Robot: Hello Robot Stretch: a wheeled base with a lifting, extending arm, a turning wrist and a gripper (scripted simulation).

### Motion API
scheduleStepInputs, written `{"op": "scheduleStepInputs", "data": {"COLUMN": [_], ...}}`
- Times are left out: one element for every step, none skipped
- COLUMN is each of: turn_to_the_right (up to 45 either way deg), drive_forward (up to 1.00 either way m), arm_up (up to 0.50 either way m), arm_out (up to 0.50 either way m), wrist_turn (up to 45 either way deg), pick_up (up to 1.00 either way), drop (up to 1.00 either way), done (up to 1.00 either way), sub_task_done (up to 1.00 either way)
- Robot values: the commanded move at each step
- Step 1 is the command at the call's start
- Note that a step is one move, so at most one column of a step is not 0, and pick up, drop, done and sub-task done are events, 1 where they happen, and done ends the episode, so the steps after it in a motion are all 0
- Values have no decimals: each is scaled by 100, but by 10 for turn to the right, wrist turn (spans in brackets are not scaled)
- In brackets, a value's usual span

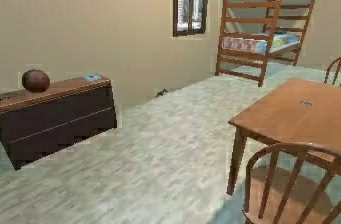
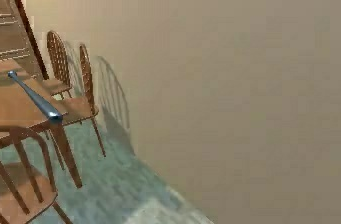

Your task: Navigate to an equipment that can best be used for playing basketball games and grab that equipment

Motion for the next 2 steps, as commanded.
{"op": "scheduleStepInputs", "data": {"turn_to_the_right": [-390, 0], "drive_forward": [0, 100], "arm_up": [0, 0], "arm_out": [0, 0], "wrist_turn": [0, 0], "pick_up": [0, 0], "drop": [0, 0], "done": [0, 0], "sub_task_done": [0, 0]}}
